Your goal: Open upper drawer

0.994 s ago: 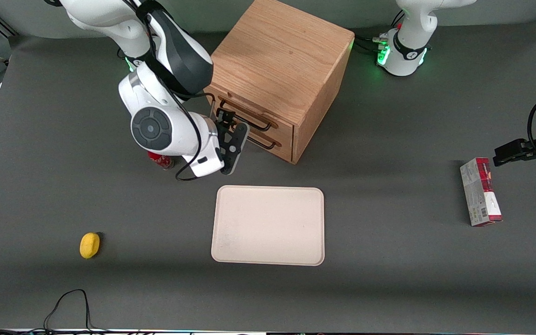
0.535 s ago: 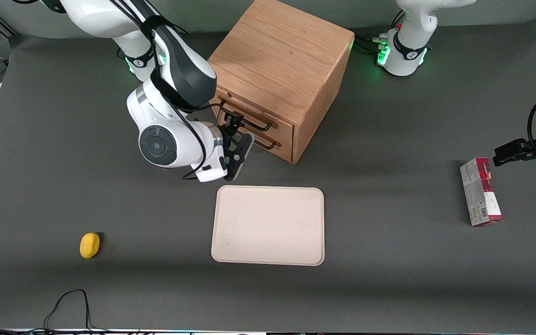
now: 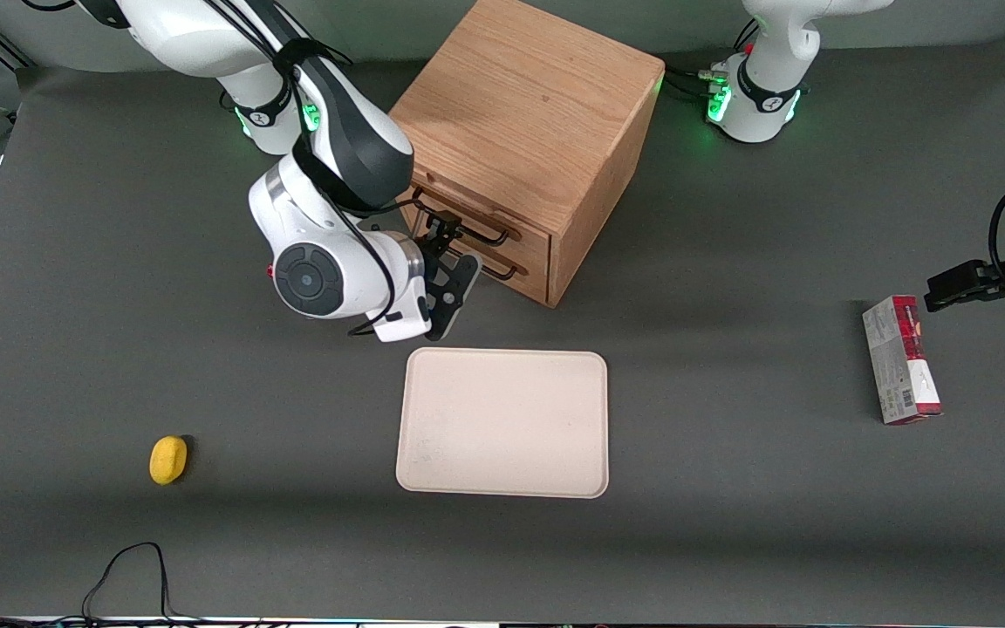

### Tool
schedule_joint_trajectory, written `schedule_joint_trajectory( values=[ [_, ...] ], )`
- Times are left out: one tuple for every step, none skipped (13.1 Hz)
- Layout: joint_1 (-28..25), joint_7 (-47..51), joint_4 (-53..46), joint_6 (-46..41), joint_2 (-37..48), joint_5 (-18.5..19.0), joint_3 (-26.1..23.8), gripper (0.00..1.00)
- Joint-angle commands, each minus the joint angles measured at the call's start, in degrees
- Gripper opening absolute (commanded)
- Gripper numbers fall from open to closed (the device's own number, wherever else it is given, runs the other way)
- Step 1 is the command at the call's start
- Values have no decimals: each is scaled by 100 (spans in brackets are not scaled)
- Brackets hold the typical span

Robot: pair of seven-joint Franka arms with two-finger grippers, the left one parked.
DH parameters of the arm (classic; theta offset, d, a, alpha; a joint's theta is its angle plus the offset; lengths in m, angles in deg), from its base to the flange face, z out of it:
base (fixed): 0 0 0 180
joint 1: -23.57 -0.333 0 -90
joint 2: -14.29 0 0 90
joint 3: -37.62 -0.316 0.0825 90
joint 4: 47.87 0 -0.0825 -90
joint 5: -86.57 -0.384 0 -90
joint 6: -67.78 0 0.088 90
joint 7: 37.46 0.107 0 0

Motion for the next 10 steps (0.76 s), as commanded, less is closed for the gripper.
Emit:
schedule_joint_trajectory(
  values=[
    [-151,258,135,128,31,-143,37,100],
    [-221,320,144,119,31,-109,37,100],
    [-248,329,170,119,40,-82,46,100],
    [-265,321,231,119,58,-56,46,100],
    [-274,321,258,119,58,-38,46,100],
    [-274,295,310,119,58,23,46,100],
    [-283,277,346,119,66,163,46,100],
    [-283,259,355,119,67,234,38,100],
    [-283,251,407,119,58,252,37,100],
    [-283,242,486,136,58,287,46,100]
  ],
)
